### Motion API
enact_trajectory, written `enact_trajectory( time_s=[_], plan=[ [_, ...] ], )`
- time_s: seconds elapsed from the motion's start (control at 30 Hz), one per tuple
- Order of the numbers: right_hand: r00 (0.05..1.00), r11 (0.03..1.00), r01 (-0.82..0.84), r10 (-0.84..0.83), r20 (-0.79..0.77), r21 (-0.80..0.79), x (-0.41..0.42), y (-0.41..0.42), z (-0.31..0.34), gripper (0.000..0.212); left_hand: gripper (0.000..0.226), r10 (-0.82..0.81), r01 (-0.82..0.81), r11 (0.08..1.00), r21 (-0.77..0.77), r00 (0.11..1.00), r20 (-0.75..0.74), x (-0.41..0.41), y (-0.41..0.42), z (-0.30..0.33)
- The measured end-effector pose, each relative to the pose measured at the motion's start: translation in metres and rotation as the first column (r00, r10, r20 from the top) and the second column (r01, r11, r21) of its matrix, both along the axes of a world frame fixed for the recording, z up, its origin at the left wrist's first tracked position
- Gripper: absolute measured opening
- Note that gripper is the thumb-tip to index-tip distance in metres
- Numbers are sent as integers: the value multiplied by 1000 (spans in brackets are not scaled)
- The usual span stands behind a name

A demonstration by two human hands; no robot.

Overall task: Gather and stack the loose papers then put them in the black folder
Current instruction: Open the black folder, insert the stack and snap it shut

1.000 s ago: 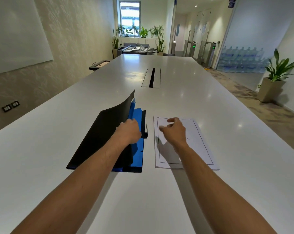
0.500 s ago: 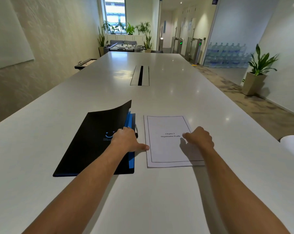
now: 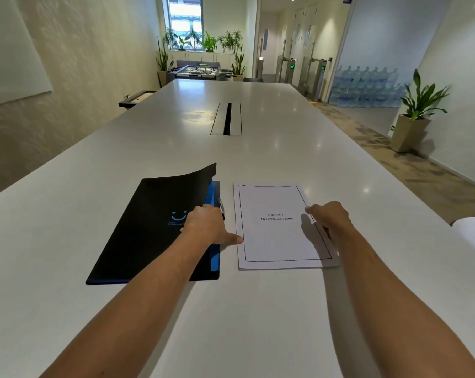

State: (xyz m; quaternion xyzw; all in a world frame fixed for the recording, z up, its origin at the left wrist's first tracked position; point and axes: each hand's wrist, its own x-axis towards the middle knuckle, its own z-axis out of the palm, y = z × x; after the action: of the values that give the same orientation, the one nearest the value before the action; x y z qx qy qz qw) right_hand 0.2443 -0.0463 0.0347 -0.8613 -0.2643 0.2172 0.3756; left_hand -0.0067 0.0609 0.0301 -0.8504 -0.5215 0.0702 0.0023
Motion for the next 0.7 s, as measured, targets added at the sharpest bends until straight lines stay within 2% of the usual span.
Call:
enact_trajectory(
  time_s=[0.13, 0.27, 0.43, 0.6, 0.7],
  plan=[
    [998, 1000, -25, 26, -61, 13, 4, 0, 4, 24, 84, -8, 8, 1000, -9, 1000, 11, 1, 2, -1],
    [994, 992, -102, 104, 30, -77, 2, 2, 5, 13, 86, 4, -4, 1000, -9, 999, 41, 0, 3, -4],
    [966, 962, -257, 259, 14, -92, 5, 5, 9, 2, 96, 3, -4, 1000, 12, 998, 56, -1, 2, -5],
    [948, 951, -301, 291, -128, -65, 11, -3, 13, 23, 96, -17, 17, 1000, 4, 998, 54, -3, 2, -2],
    [933, 958, -273, 287, -218, 91, 10, -9, 13, 31, 83, -1, 6, 999, -53, 996, 90, -8, 4, 4]
  ],
)
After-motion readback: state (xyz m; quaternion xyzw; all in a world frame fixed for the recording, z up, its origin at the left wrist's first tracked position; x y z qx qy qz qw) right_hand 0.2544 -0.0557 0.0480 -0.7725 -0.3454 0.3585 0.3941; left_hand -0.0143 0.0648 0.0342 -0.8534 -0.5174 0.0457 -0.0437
